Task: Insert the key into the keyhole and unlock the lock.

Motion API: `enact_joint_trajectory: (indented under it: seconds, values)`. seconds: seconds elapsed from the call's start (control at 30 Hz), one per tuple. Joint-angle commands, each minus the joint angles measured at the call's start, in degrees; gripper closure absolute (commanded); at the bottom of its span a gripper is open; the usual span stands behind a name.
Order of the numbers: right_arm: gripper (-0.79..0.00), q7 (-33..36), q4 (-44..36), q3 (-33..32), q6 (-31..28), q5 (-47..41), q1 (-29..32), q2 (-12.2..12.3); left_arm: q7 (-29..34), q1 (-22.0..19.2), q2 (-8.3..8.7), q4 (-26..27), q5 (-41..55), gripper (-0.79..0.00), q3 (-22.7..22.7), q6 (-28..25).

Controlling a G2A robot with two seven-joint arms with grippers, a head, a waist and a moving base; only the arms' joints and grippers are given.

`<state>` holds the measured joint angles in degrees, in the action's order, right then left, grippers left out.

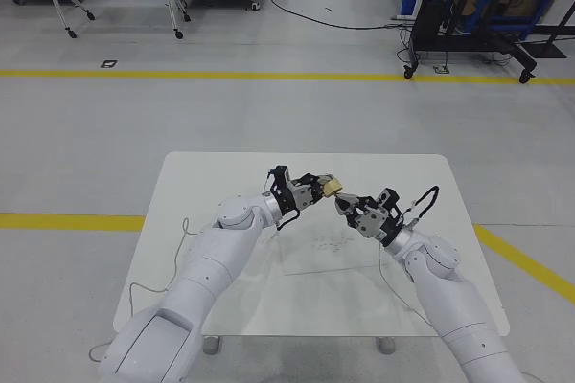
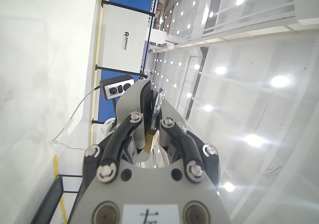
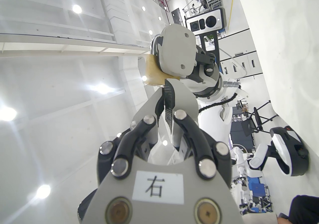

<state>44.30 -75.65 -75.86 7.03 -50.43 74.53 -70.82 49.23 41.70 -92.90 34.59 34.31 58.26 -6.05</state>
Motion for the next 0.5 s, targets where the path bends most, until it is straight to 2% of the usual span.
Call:
enact_joint_trajectory:
  seconds: [0.0, 0.13, 0.37, 0.47]
  values:
    - [0.000, 0.00, 0.12, -0.02, 0.18, -0.75, -0.04, -0.04, 0.06, -0.03, -0.01, -0.02, -0.22, 0.000, -0.02, -0.06]
    - [0.000, 0.44, 0.85, 0.05, 2.15, -3.94, -0.17, -0.22, 0.29, -0.09, -0.01, 0.13, -1.07, 0.000, -0.17, -0.94]
    - [0.000, 3.58, 5.21, 0.35, 11.22, -16.19, -1.86, -0.89, 0.52, -0.13, 0.12, 0.92, -4.29, 0.000, -0.75, -5.17]
    - [0.000, 4.41, 7.09, 0.48, 12.66, -18.46, -2.81, -1.08, 0.45, 0.00, 0.16, 1.20, -4.79, 0.000, -0.70, -6.54]
